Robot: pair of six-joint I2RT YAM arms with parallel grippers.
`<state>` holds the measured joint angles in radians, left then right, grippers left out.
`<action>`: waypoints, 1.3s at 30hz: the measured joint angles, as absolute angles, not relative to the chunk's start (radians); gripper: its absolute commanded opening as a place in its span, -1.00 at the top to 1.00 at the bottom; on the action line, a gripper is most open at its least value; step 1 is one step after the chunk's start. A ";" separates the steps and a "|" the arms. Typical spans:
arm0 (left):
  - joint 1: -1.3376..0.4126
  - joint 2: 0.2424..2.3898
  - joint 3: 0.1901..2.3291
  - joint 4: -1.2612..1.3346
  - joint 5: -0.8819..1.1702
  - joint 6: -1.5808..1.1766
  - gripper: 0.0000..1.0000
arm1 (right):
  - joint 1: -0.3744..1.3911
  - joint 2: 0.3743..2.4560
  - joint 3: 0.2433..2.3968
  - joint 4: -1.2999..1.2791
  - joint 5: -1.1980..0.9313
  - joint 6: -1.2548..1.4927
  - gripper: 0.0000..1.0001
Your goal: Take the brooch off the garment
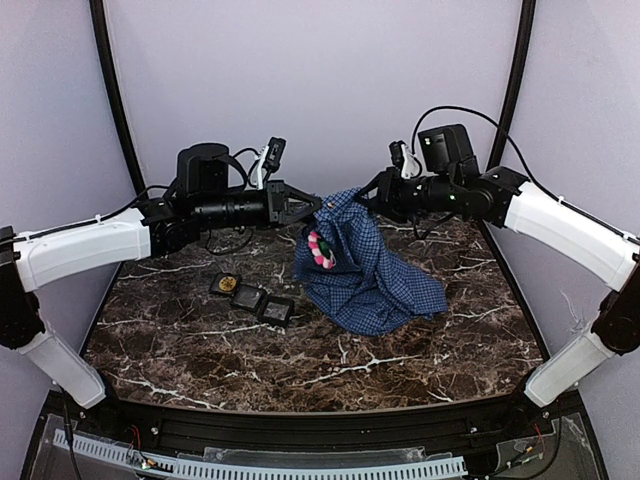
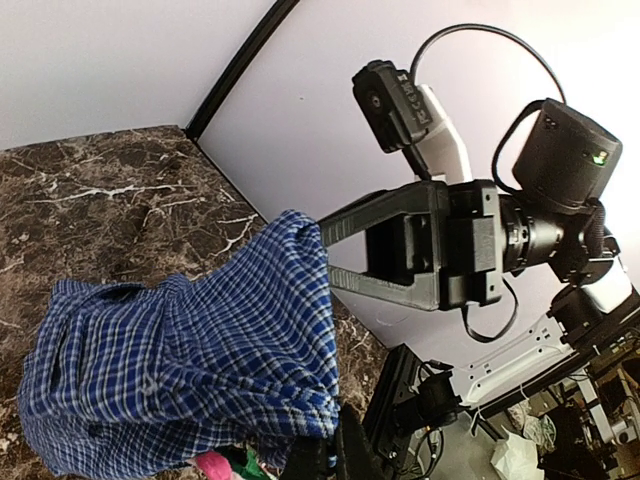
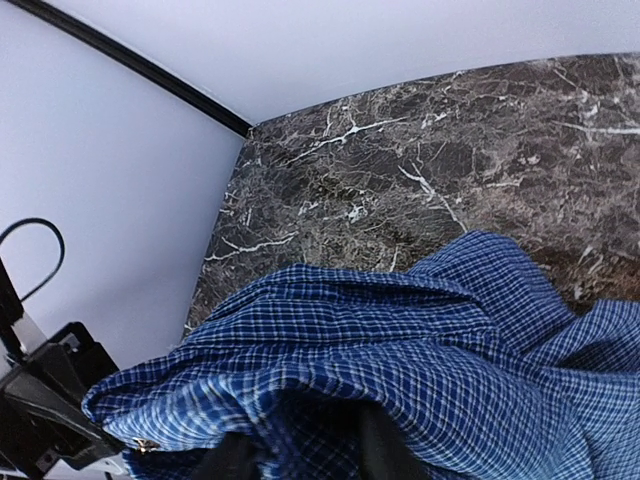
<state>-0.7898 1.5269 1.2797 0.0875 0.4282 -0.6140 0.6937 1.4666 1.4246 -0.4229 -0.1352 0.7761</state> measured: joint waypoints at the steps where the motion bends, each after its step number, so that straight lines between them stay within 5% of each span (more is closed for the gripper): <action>1: -0.790 1.525 1.281 0.092 0.436 -0.609 0.98 | 0.691 1.466 1.426 -0.427 -0.139 0.774 -0.09; 4: -0.789 1.528 1.289 0.091 0.452 -0.608 0.98 | 0.691 1.464 1.431 -0.443 -0.147 0.764 -0.32; 10: -0.788 1.551 1.317 0.089 0.453 -0.610 0.99 | 0.691 1.396 1.423 -0.467 -0.188 0.809 -0.15; 14: -0.783 1.566 1.327 0.076 0.448 -0.610 0.98 | 0.704 1.320 1.383 -0.444 -0.211 0.886 -0.32; 22: -0.782 1.573 1.336 0.031 0.421 -0.611 0.98 | 0.727 1.283 1.341 -0.397 -0.219 0.992 0.24; 26: -0.782 1.578 1.341 0.032 0.423 -0.612 0.98 | 0.738 1.314 1.311 -0.309 -0.281 1.044 0.34; 32: -0.781 1.581 1.341 0.034 0.438 -0.613 0.98 | 0.751 1.353 1.260 -0.227 -0.324 1.099 0.30; 35: -0.781 1.581 1.341 0.041 0.454 -0.614 0.98 | 0.751 1.375 1.256 -0.210 -0.327 1.109 0.06; 39: -0.781 1.581 1.341 0.058 0.477 -0.620 0.98 | 0.752 1.404 1.256 -0.196 -0.330 1.110 -0.01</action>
<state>-0.7815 1.5806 1.3415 0.0582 0.4770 -0.6197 0.7521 1.4040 1.2564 -0.1959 -0.3298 1.1103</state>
